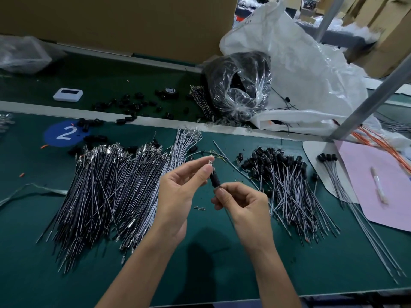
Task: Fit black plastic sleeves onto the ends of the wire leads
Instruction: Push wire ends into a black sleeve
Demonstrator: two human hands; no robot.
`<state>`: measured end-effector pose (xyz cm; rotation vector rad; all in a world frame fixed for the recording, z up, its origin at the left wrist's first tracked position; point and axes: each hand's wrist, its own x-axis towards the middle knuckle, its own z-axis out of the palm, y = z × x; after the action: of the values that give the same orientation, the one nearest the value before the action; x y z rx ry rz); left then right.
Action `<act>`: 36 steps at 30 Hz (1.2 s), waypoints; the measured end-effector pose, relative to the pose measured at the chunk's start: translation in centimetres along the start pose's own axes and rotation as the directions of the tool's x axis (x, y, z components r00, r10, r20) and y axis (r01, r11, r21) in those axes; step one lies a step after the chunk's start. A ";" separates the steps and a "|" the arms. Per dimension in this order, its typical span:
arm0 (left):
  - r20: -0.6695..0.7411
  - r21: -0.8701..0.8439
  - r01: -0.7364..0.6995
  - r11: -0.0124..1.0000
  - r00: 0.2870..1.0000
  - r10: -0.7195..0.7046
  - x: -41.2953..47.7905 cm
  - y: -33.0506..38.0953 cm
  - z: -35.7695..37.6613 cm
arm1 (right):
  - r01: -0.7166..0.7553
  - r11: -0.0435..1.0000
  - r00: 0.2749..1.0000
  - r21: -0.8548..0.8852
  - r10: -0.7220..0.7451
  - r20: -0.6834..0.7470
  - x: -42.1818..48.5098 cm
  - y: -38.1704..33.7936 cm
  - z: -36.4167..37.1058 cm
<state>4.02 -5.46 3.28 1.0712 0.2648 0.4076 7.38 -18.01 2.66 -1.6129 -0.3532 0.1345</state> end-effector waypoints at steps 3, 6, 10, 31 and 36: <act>0.019 -0.006 0.009 1.000 1.000 -0.009 0.2 0.2 -0.1 | -0.016 1.000 1.000 0.022 0.016 -0.003 0.0 0.1 0.2; -0.005 -0.021 0.010 1.000 1.000 -0.010 0.6 0.6 0.1 | -0.036 0.996 0.999 0.086 0.038 -0.024 0.1 -0.1 0.4; -0.004 -0.041 -0.007 0.999 1.000 0.007 1.1 1.1 0.6 | -0.042 0.987 0.996 0.152 0.054 -0.073 0.2 -0.5 0.8; 0.080 -0.136 0.067 0.989 0.995 -0.056 1.1 1.5 0.0 | -0.015 0.977 0.996 0.214 0.033 -0.081 0.2 -1.2 0.8; 0.159 -0.125 0.090 0.988 0.985 -0.069 1.1 1.6 -0.5 | -0.013 0.980 0.997 0.201 0.027 -0.072 0.2 -1.3 0.5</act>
<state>4.53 -3.89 4.47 0.9538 0.1408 0.2651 7.22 -17.39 3.96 -1.4183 -0.2574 0.1211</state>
